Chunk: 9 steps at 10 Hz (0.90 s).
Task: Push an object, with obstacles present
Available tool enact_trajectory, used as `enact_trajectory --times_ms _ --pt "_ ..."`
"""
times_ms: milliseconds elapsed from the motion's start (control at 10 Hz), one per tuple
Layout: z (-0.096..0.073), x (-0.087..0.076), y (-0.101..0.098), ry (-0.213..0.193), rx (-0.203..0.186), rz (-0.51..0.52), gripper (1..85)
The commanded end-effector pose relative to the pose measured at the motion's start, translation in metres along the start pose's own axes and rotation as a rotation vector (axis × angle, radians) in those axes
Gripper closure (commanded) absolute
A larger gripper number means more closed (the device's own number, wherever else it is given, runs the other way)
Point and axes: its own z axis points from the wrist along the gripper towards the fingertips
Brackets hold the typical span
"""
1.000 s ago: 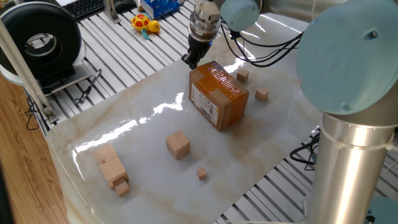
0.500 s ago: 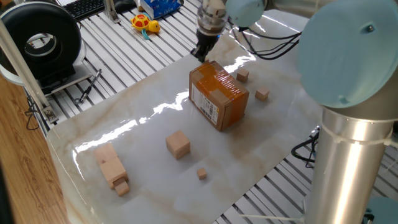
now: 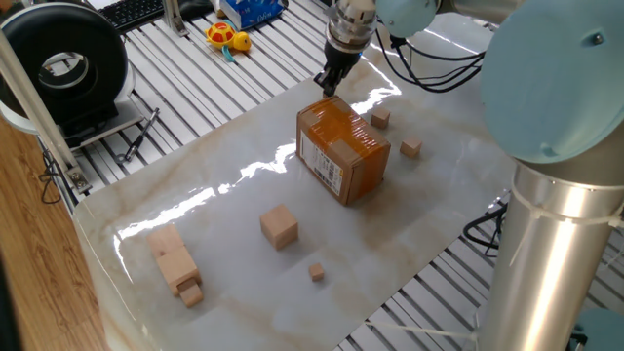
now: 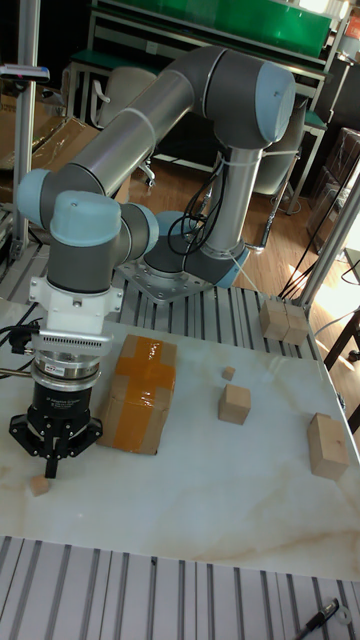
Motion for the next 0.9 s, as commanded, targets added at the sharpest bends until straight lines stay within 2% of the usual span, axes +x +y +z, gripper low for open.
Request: enact_trajectory --times_ms 0,800 --pt "-0.002 0.003 0.001 0.003 -0.020 0.013 84.3" --pt "-0.002 0.006 -0.010 0.013 0.021 -0.034 84.3"
